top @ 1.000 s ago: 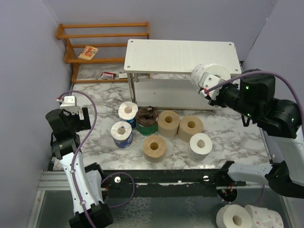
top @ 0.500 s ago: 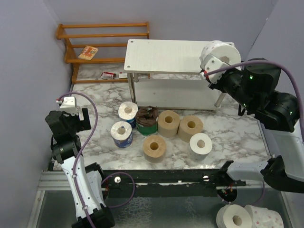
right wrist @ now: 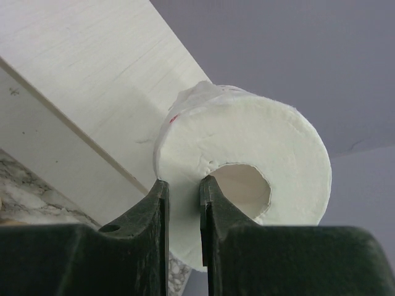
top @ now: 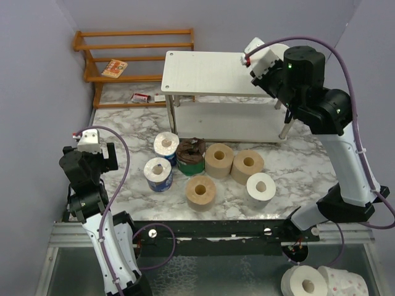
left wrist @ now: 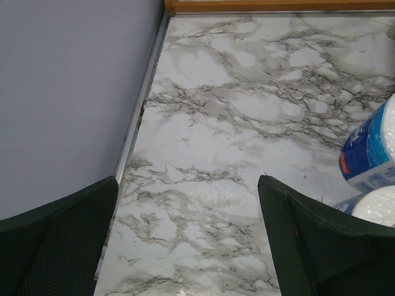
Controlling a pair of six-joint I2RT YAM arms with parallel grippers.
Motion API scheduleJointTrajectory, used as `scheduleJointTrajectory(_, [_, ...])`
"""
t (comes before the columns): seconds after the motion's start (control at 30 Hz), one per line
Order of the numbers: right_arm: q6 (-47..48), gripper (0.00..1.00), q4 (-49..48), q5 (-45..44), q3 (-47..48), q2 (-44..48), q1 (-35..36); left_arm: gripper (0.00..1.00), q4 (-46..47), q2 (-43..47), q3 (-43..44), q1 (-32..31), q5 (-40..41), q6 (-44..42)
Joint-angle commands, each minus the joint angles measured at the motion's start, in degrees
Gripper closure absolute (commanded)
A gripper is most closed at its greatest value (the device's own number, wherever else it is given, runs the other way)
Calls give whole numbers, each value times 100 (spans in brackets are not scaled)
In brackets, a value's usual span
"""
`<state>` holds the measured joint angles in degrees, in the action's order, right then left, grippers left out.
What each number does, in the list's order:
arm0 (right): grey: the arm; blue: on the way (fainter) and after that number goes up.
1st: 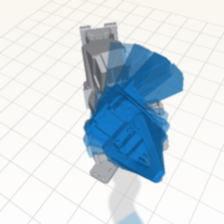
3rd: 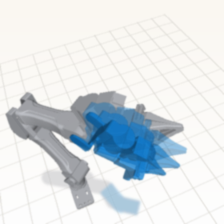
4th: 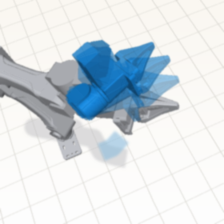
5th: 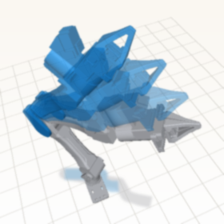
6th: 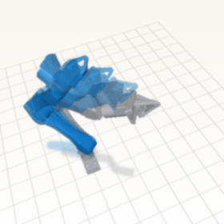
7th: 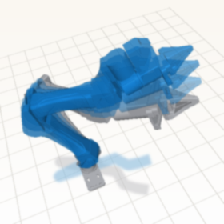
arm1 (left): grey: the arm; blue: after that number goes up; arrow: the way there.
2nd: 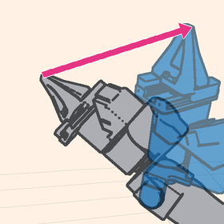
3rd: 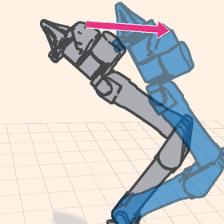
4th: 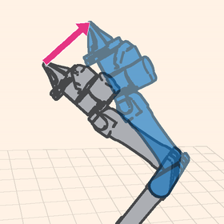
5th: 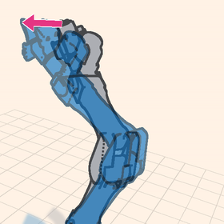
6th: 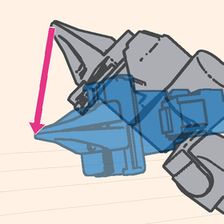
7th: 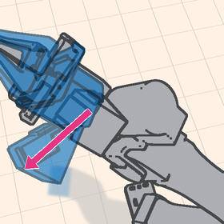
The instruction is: Place and organize the paper towels onto the shelf
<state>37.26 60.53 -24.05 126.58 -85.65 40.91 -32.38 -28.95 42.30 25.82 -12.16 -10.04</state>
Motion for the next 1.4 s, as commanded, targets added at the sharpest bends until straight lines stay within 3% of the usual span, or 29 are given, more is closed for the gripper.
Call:
scheduleJointTrajectory(0.0, [-948,99,240,326,232,26,-302,1,124,22,-42,41,33,-54])
scheduleJointTrajectory(0.33, [-1408,99,305,646,313,-139,-765,1,128,41,-64,38,-11,-70])
scheduleJointTrajectory(0.73, [-1439,89,389,1022,420,-405,-823,1,127,-15,-69,36,-30,-94])
scheduleJointTrajectory(0.93, [-1411,74,163,1214,321,-402,-822,1,151,-42,-82,38,-21,-99])
scheduleJointTrajectory(1.03, [-1391,73,98,1263,369,-465,-823,1,150,-60,-73,37,-23,-90])
scheduleJointTrajectory(1.23, [-1269,61,-77,1154,538,-543,-821,1,148,-45,-82,37,-7,-90])
scheduleJointTrajectory(1.37, [-1011,60,-387,998,519,-553,-822,1,155,-59,-82,37,25,-78])
